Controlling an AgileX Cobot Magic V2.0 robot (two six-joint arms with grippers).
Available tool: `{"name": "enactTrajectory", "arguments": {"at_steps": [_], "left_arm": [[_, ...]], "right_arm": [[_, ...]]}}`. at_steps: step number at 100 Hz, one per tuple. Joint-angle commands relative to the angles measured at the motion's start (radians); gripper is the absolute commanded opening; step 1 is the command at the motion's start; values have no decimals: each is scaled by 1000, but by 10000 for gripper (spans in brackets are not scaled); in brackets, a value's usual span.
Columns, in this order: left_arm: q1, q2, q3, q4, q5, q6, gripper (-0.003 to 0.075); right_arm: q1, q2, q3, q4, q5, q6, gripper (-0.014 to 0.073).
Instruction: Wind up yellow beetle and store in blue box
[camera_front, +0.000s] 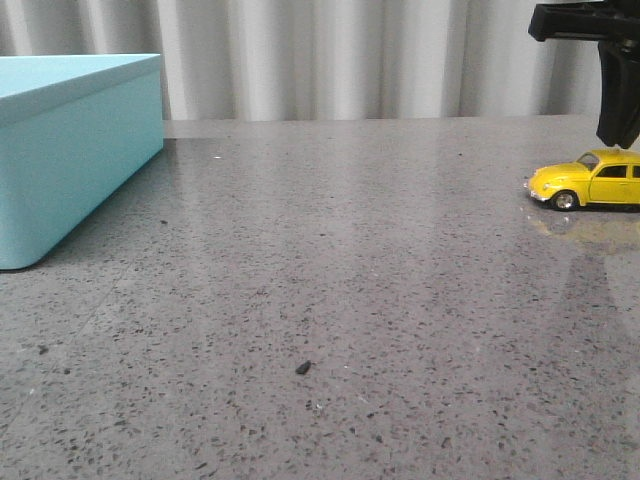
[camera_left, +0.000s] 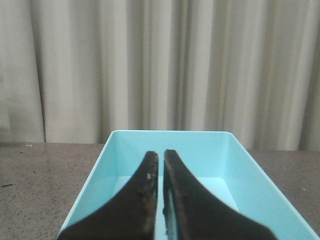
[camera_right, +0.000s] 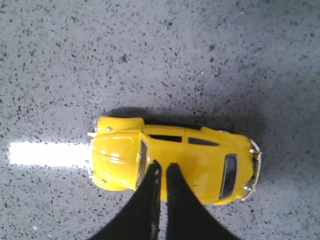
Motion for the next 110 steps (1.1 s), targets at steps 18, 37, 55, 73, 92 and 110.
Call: {"name": "enactTrajectory", "arguments": {"at_steps": [18, 37, 55, 73, 92, 110], "left_arm": [[-6, 15, -37, -8, -79, -7, -21], [-6, 15, -37, -8, -79, -7, -21], [-6, 15, -37, -8, -79, -7, -21], [-6, 15, -37, -8, -79, -7, -21], [-6, 15, -37, -8, -79, -7, -21], [-6, 15, -37, -8, -79, -7, -21]], "right_arm": [[1, -16, -34, 2, -16, -14, -61], [1, 3, -34, 2, -10, -14, -61], [1, 28, -34, 2, 15, -14, -61], [1, 39, -34, -6, 26, -14, -61], [-1, 40, -34, -68, 36, -9, -61], [-14, 42, -34, -95, 43, -3, -61]]}}
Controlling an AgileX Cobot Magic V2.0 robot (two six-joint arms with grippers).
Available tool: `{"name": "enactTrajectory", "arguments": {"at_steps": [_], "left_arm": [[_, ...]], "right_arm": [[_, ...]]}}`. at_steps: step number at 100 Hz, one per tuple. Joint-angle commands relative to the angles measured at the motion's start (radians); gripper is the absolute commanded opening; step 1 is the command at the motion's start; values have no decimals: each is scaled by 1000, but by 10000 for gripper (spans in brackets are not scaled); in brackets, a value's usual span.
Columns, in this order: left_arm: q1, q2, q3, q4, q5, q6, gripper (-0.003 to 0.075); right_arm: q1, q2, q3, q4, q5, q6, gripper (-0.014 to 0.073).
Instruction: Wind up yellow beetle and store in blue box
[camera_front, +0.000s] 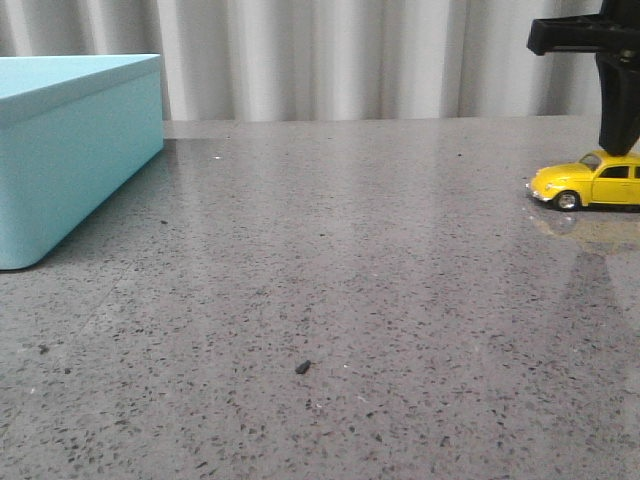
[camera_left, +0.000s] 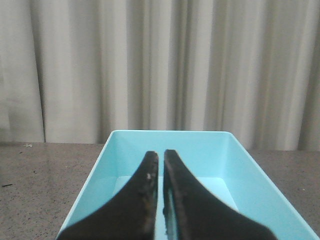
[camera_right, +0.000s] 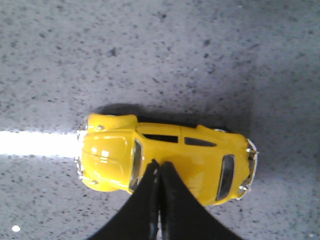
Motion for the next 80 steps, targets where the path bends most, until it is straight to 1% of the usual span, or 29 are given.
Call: {"name": "enactTrajectory", "arguments": {"at_steps": [1, 33, 48, 80], "left_arm": [[-6, 14, -37, -8, -79, -7, -21], [-6, 14, -37, -8, -79, -7, -21], [-6, 14, -37, -8, -79, -7, -21], [-6, 14, -37, -8, -79, -7, -21]], "right_arm": [[-17, -4, -7, -45, 0, 1, -61], [-108, -4, -7, -54, 34, 5, -61], [-139, -4, -7, -96, 49, 5, -61], [-221, -4, -7, -108, 64, 7, -61]]}}
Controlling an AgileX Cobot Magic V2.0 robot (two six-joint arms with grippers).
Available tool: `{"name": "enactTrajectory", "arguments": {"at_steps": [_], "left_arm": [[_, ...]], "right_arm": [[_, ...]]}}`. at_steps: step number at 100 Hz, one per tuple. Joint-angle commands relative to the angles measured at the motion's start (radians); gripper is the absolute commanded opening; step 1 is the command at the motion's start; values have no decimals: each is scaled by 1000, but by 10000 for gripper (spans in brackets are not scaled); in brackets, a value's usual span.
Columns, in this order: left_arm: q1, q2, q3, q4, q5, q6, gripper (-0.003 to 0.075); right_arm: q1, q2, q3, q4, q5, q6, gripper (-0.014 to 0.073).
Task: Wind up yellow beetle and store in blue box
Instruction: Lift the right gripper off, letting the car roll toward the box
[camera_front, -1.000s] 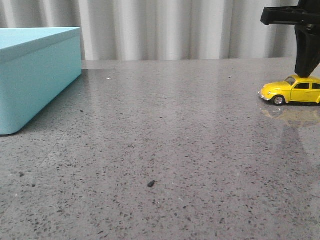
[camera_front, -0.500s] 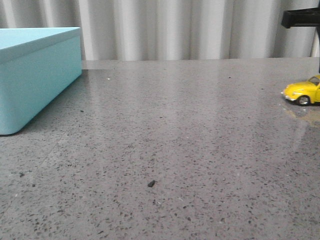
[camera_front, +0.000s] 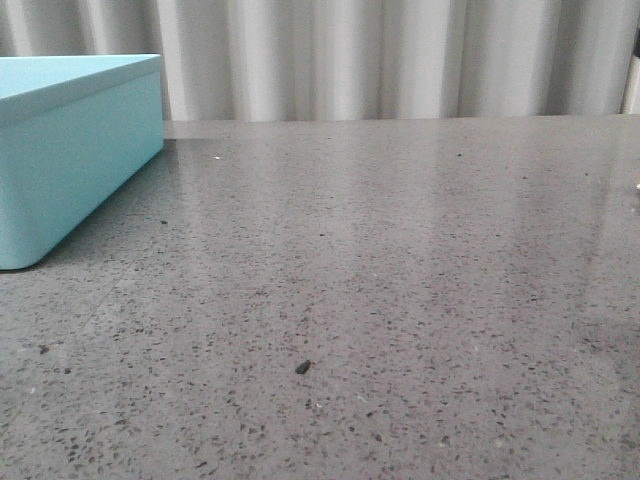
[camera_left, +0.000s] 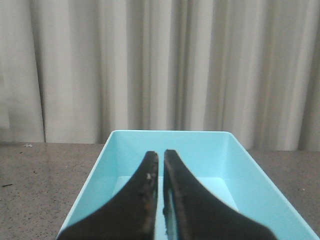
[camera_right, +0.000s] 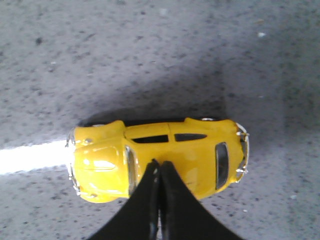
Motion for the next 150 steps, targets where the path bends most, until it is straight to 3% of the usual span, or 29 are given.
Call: {"name": "enactTrajectory", "arguments": {"at_steps": [1, 51, 89, 113, 150], "left_arm": [[-6, 14, -37, -8, -79, -7, -21], [-6, 14, -37, -8, -79, -7, -21], [-6, 14, -37, -8, -79, -7, -21], [-6, 14, -37, -8, -79, -7, -21], [-6, 14, -37, -8, -79, -7, -21]], "right_arm": [[-29, -4, -7, -41, 13, 3, -61], [-70, -13, -8, -74, 1, 18, -61], [-68, -291, -202, 198, 16, -67, -61], [-68, -393, -214, 206, 18, -67, -61], [-64, -403, -214, 245, 20, -67, -61]]}}
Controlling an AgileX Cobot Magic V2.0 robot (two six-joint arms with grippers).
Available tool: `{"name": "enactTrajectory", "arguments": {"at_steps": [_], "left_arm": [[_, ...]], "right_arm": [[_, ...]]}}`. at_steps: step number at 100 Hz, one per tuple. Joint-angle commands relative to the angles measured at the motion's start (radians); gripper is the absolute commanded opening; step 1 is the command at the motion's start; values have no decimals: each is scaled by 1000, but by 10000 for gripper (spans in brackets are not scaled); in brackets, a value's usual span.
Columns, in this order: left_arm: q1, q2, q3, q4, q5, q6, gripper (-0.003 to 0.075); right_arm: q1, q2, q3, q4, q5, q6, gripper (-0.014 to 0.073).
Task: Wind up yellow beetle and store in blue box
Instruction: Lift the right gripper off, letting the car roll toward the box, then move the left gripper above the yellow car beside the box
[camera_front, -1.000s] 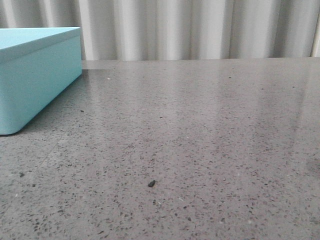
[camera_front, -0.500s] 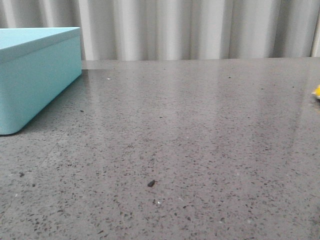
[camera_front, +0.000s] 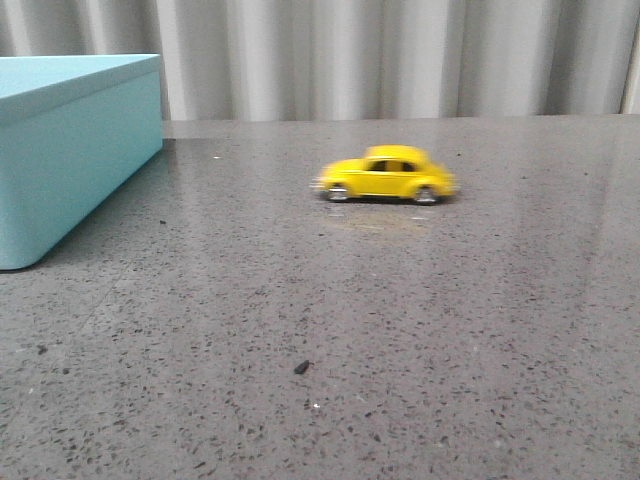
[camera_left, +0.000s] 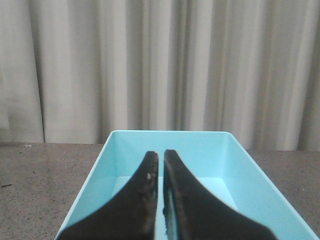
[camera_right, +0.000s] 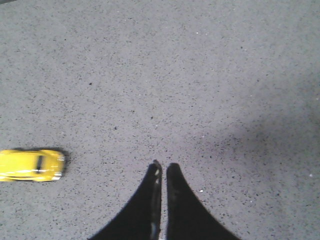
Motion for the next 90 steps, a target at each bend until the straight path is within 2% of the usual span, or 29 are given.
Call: {"name": "enactTrajectory", "arguments": {"at_steps": [1, 17, 41, 66, 90], "left_arm": [[-6, 14, -37, -8, -79, -7, -21], [-6, 14, -37, -8, -79, -7, -21], [-6, 29, -68, -8, -65, -7, -21], [-15, 156, -206, -8, 4, -7, -21], [-118, 356, -370, 3, 17, 15, -21]], "right_arm": [[-2, -33, -30, 25, -43, -10, -61], [-2, -34, -30, 24, -47, -21, -61], [-2, -69, -30, 24, -133, -21, -61], [-2, -127, -28, 24, -148, -23, -61], [-2, -204, 4, 24, -182, -50, -61]]}}
